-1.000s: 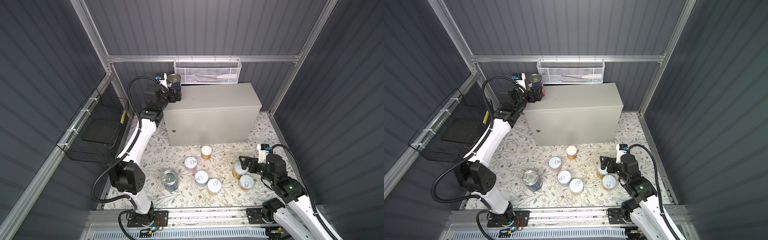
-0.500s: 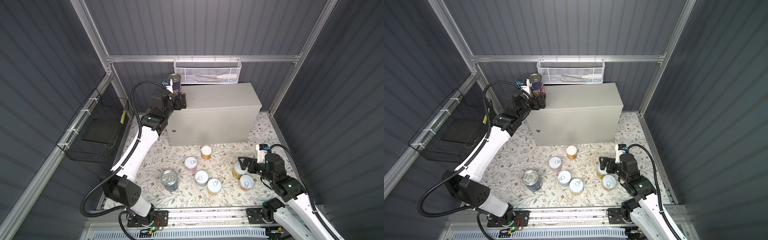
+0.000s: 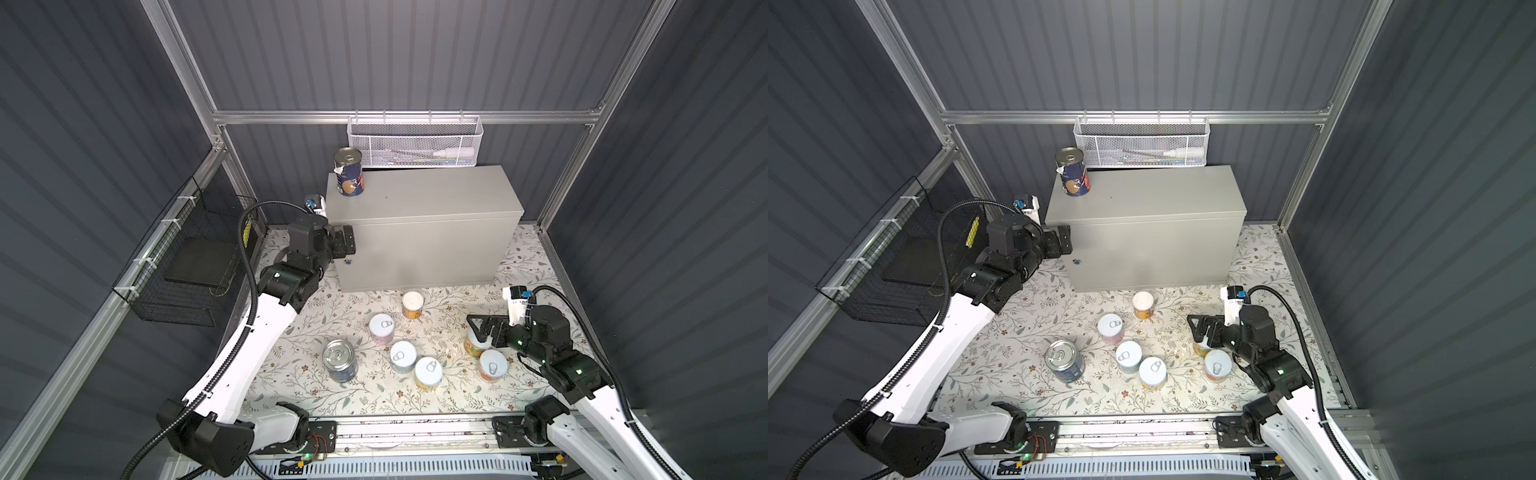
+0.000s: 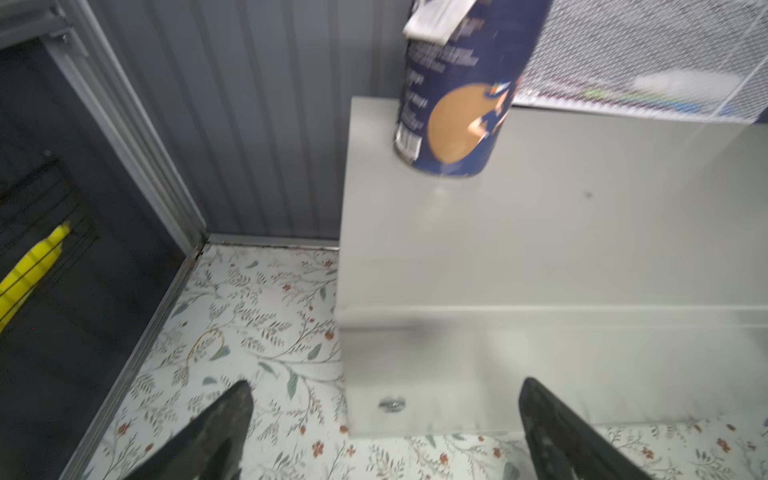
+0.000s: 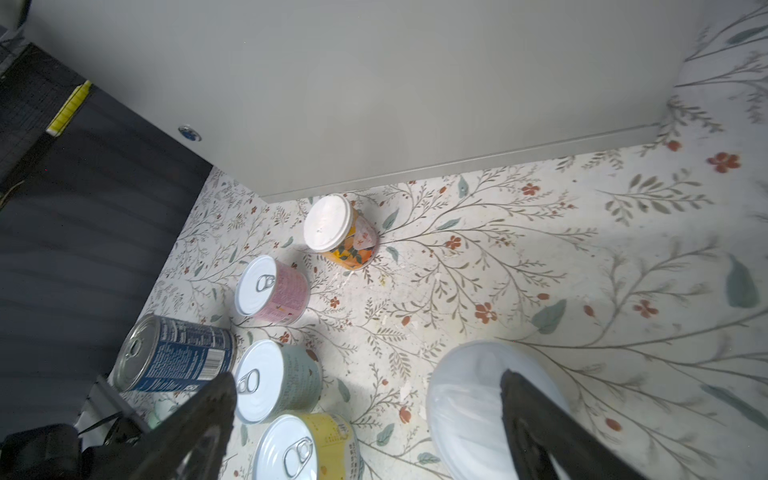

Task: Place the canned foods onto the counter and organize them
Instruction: 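Release the tin and withdraw the left gripper while the right gripper reaches toward the cans, then lower the right gripper onto the blue-labelled soup can and grasp it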

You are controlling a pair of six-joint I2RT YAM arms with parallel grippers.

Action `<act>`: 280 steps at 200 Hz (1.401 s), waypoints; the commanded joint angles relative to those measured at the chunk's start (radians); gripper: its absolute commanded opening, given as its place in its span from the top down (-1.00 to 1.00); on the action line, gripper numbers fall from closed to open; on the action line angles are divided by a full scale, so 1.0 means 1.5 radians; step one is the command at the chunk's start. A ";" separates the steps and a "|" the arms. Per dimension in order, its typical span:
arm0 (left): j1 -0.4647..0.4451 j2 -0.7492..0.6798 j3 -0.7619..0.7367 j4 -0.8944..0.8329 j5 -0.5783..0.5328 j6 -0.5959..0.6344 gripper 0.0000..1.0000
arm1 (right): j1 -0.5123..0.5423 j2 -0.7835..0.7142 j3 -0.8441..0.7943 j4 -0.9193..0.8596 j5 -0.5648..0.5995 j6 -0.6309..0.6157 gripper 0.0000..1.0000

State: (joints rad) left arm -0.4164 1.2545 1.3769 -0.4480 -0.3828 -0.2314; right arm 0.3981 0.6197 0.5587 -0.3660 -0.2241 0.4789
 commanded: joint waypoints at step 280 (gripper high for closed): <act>0.144 -0.200 -0.229 -0.122 -0.008 -0.010 -0.99 | 0.570 0.745 0.513 0.047 0.135 -0.051 -0.98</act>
State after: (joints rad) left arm -0.2073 1.0061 1.0458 -0.6502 -0.3408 -0.2546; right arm 1.2419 1.6917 1.2644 -0.2035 -0.0486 0.4320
